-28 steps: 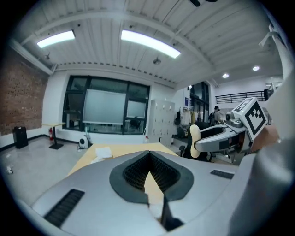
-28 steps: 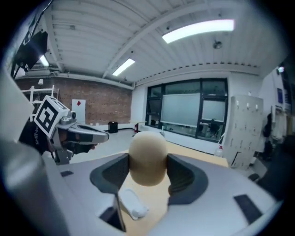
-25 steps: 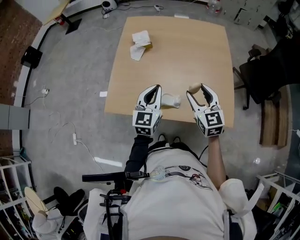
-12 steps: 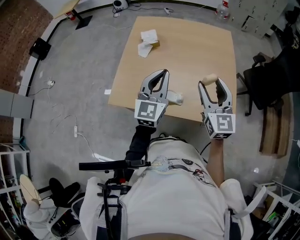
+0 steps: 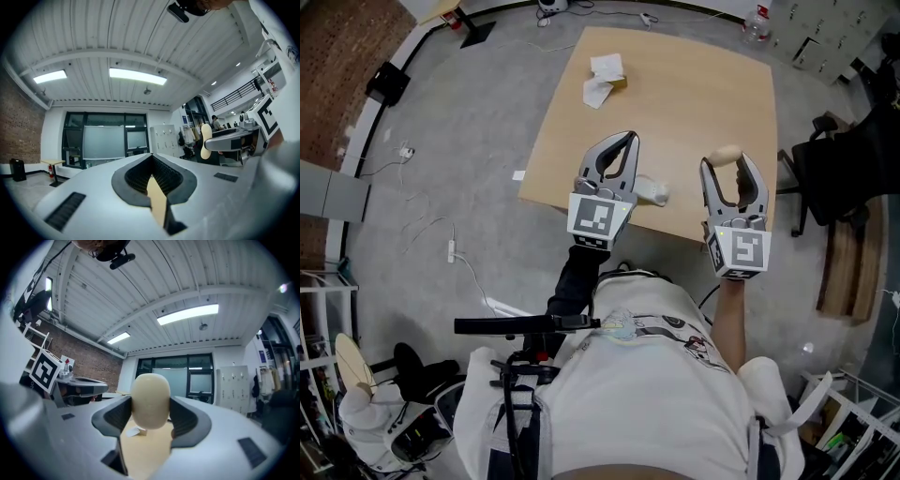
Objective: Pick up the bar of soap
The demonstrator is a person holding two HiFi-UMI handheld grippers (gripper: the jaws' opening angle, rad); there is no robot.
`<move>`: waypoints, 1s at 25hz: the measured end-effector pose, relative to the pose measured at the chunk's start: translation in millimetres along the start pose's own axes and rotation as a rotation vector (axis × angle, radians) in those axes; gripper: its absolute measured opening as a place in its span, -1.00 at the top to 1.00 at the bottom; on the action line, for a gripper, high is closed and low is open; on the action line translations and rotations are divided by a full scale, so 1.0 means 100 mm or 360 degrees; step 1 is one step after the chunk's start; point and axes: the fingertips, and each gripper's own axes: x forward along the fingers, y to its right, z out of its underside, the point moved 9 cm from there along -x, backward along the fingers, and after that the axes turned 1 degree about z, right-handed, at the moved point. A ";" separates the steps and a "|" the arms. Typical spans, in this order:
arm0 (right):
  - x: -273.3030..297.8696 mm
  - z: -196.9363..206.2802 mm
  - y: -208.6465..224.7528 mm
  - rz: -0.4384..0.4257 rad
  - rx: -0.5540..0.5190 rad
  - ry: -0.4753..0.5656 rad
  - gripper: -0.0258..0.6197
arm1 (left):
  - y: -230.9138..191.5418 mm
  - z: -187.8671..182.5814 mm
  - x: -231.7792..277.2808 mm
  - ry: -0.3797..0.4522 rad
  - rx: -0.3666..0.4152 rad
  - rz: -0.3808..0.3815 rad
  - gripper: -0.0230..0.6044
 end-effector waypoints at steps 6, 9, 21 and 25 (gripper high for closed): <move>-0.01 -0.03 0.00 0.0001 -0.0012 0.0012 0.12 | 0.02 0.01 0.02 -0.0006 -0.0001 0.0000 0.91; -0.01 -0.05 -0.01 0.0016 -0.0011 0.0026 0.12 | 0.02 0.02 0.02 -0.0011 -0.0003 0.0003 0.91; 0.04 -0.02 -0.01 0.0007 -0.0015 0.0042 0.12 | 0.02 0.06 0.07 -0.0022 -0.0016 -0.0011 0.91; 0.08 0.00 -0.01 -0.0002 0.0002 0.0033 0.12 | 0.01 0.07 0.09 -0.0033 -0.0021 -0.0011 0.91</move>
